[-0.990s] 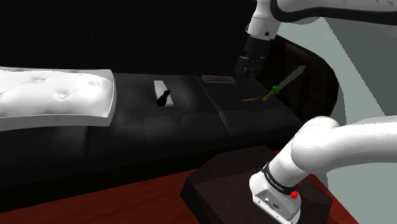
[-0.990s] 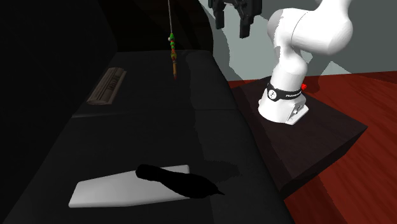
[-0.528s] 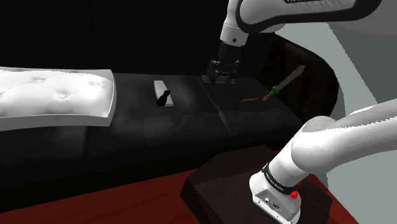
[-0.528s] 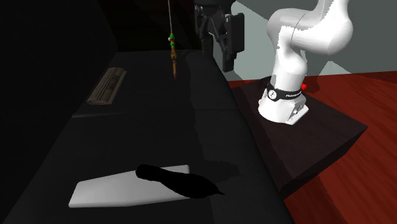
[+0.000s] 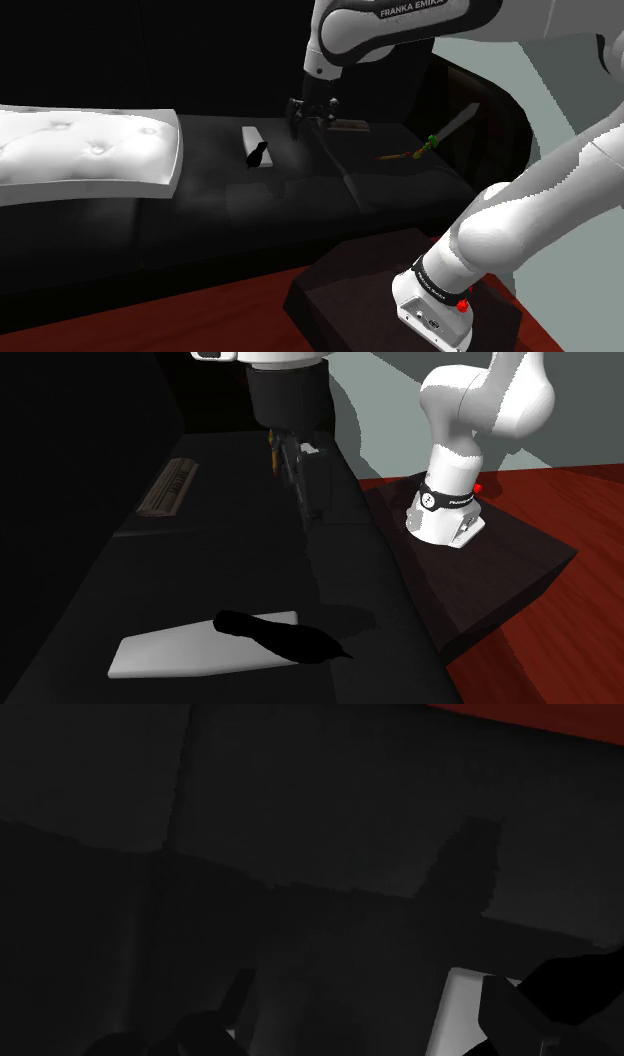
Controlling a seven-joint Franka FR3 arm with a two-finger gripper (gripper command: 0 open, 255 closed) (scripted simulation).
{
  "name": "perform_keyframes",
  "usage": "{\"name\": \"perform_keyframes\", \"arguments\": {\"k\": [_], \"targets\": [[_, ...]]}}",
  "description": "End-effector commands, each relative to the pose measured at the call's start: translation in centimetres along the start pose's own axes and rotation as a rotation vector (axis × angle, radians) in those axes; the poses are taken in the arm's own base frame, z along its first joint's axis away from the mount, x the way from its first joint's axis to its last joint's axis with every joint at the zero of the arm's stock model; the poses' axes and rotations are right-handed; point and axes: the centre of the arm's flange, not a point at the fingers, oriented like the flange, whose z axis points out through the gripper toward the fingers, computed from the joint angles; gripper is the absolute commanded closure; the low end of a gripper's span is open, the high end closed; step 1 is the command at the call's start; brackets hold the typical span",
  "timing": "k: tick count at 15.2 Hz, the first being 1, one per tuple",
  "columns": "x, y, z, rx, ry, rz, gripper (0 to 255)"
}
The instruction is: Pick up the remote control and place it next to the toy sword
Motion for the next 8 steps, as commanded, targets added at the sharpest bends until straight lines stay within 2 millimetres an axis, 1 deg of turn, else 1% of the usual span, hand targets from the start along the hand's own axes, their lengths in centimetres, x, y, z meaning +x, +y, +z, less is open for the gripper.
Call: {"name": "perform_keyframes", "arguments": {"k": [1,8], "targets": [[2.0,-1.6,0.9,0.001,0.008,0.028,0],[9.1,-6.0,4.1,0.000,0.032,0.121,0]]}}
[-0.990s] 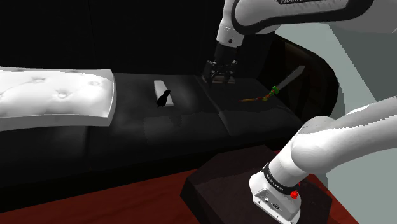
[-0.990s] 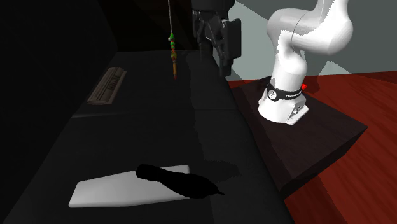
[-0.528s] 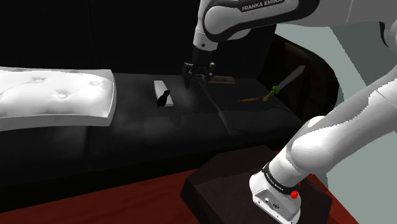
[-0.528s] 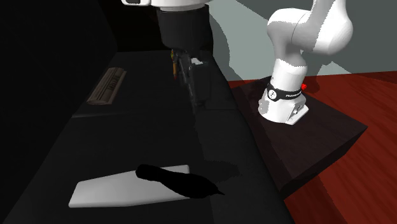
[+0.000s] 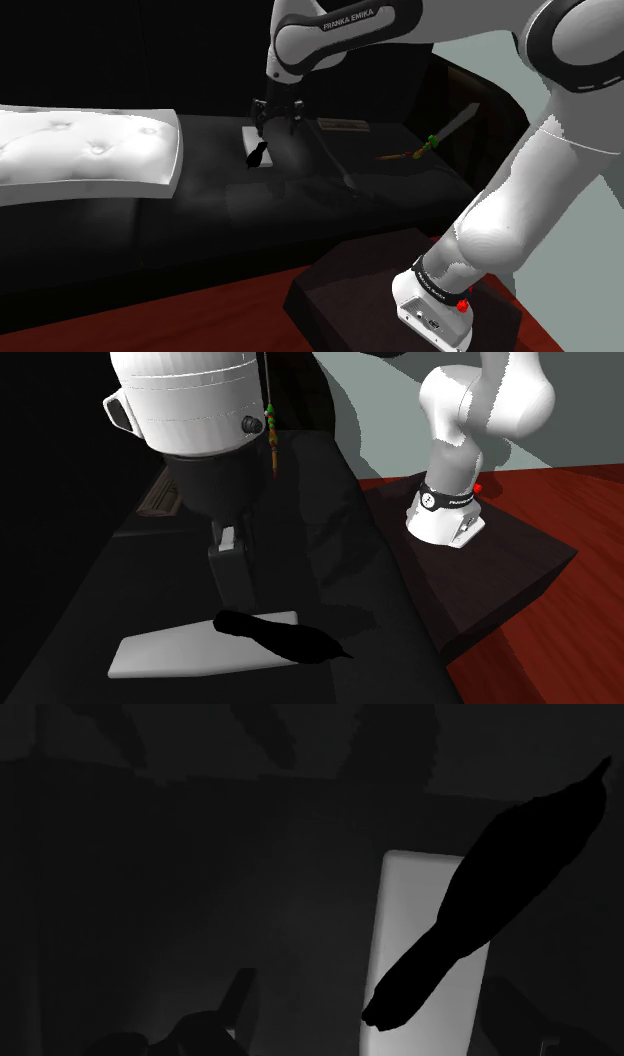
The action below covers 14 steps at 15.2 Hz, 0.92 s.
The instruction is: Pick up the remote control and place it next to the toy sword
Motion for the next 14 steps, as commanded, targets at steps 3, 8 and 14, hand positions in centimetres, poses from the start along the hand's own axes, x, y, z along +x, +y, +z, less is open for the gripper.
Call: {"name": "perform_keyframes", "arguments": {"k": [3,8,14], "targets": [[4.0,-2.8,2.0,0.000,0.015,0.055,0],[5.9,-4.0,4.4,-0.001,0.021,0.079,0],[6.0,-4.0,6.8,-0.001,0.021,0.079,0]]}}
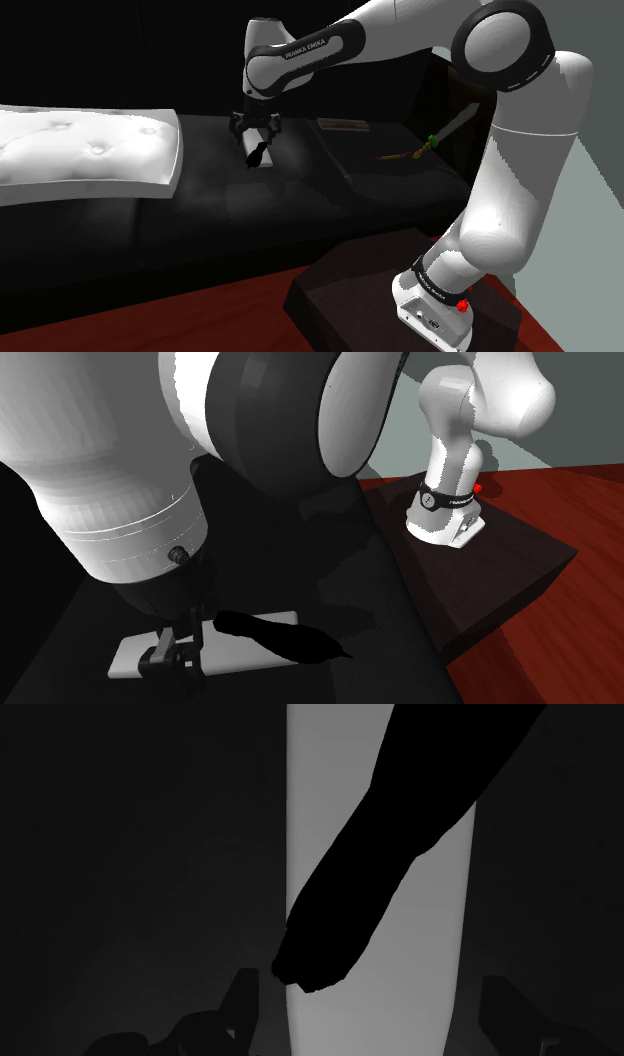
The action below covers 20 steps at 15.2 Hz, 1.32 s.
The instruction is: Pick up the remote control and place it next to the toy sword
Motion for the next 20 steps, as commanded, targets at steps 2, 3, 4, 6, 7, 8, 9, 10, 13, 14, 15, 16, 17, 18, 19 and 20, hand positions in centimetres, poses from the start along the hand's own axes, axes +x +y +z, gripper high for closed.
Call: {"name": "perform_keyframes", "arguments": {"k": [2,3,4,6,7,8,9,10,13,14,15,16,17,18,19,20], "targets": [[0.0,0.0,0.2,0.000,0.000,0.000,0],[0.0,0.0,0.2,0.000,0.000,0.000,0],[0.0,0.0,0.2,0.000,0.000,0.000,0],[0.0,0.0,0.2,0.000,0.000,0.000,0],[0.0,0.0,0.2,0.000,0.000,0.000,0],[0.0,0.0,0.2,0.000,0.000,0.000,255],[0.0,0.0,0.2,0.000,0.000,0.000,255],[0.0,0.0,0.2,0.000,0.000,0.000,255],[0.0,0.0,0.2,0.000,0.000,0.000,255],[0.0,0.0,0.2,0.000,0.000,0.000,255],[0.0,0.0,0.2,0.000,0.000,0.000,255],[0.0,0.0,0.2,0.000,0.000,0.000,255],[0.0,0.0,0.2,0.000,0.000,0.000,255],[0.0,0.0,-0.3,0.000,0.000,0.000,255],[0.0,0.0,-0.8,0.000,0.000,0.000,255],[0.0,0.0,-1.4,0.000,0.000,0.000,255]]}}
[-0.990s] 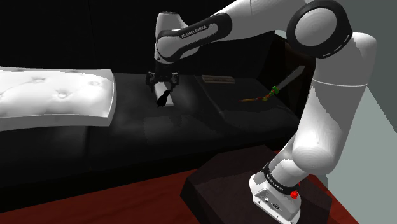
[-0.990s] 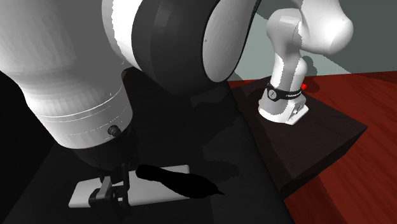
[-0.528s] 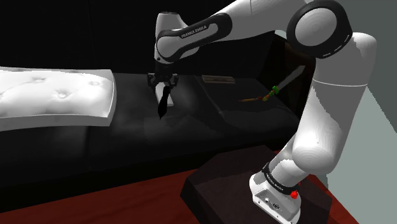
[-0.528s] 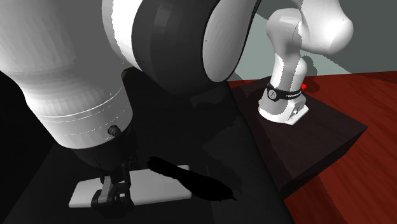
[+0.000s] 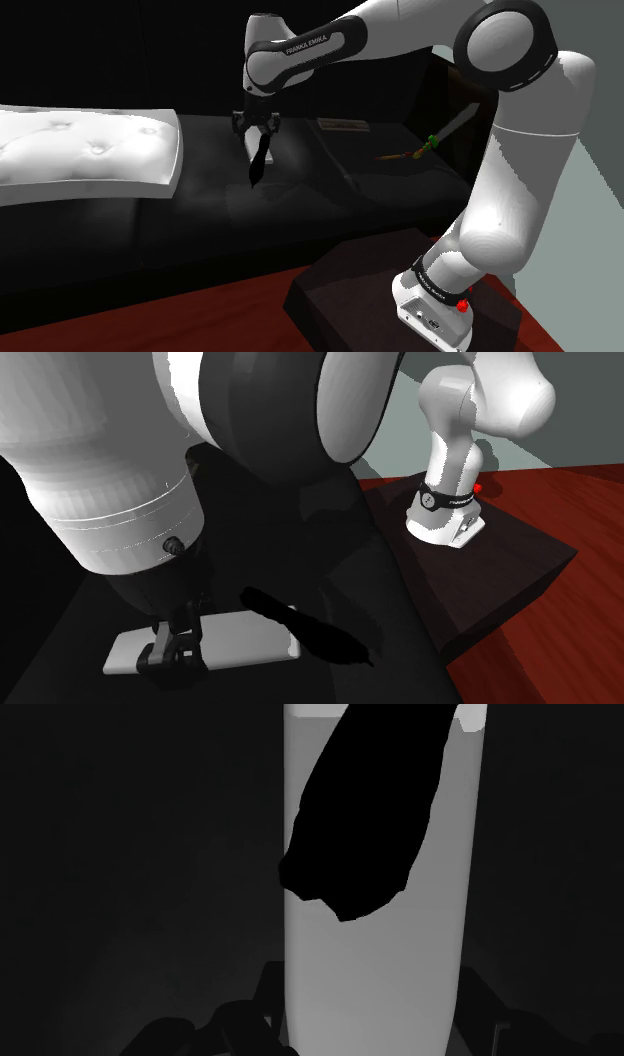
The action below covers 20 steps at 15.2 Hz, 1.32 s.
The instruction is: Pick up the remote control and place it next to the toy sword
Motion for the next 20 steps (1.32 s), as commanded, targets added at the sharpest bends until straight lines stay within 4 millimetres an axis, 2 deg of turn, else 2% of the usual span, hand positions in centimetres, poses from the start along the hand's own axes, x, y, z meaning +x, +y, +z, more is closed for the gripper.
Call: {"name": "perform_keyframes", "arguments": {"k": [1,20], "targets": [[-0.1,0.0,-1.0,0.000,0.000,0.000,255],[-0.3,0.1,-11.0,0.000,0.000,0.000,255]]}}
